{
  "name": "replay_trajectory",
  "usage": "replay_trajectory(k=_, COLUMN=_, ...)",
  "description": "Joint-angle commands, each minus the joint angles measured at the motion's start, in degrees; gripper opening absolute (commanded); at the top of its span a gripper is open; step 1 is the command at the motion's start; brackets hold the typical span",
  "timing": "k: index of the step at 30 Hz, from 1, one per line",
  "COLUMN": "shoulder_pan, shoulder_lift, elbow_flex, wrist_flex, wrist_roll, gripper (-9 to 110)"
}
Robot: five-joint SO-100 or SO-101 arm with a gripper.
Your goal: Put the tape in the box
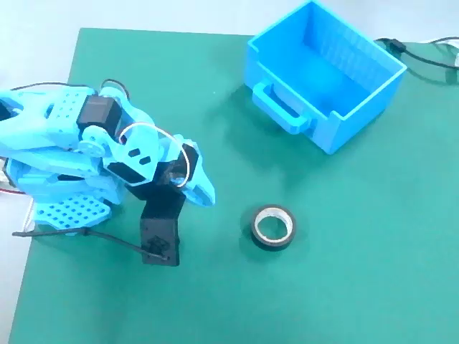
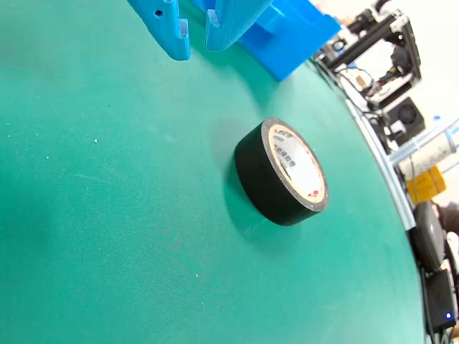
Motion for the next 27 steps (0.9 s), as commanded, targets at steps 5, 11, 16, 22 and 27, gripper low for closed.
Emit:
replay_trajectory(k=5, shoulder_pan=-0.53, shoulder_lift=0.70, elbow_flex=-0.09, wrist_flex=0.44, wrist_roll=-2.20, gripper=0)
replay_trajectory(k=11, shoulder_pan=-0.53, shoulder_lift=0.70, elbow_flex=-0.09, wrist_flex=0.44, wrist_roll=-2.20, gripper=0)
replay_trajectory(k=16, shoulder_pan=-0.53, shoulder_lift=0.70, elbow_flex=-0.09, wrist_flex=0.44, wrist_roll=-2.20, gripper=0)
replay_trajectory(k=22, shoulder_pan=-0.88, shoulder_lift=0.70, elbow_flex=-0.09, wrist_flex=0.44, wrist_roll=-2.72, gripper=0)
replay_trajectory(k=27, shoulder_pan=-1.93, shoulder_lift=0.70, elbow_flex=-1.93, wrist_flex=1.32, wrist_roll=-2.81, gripper=1)
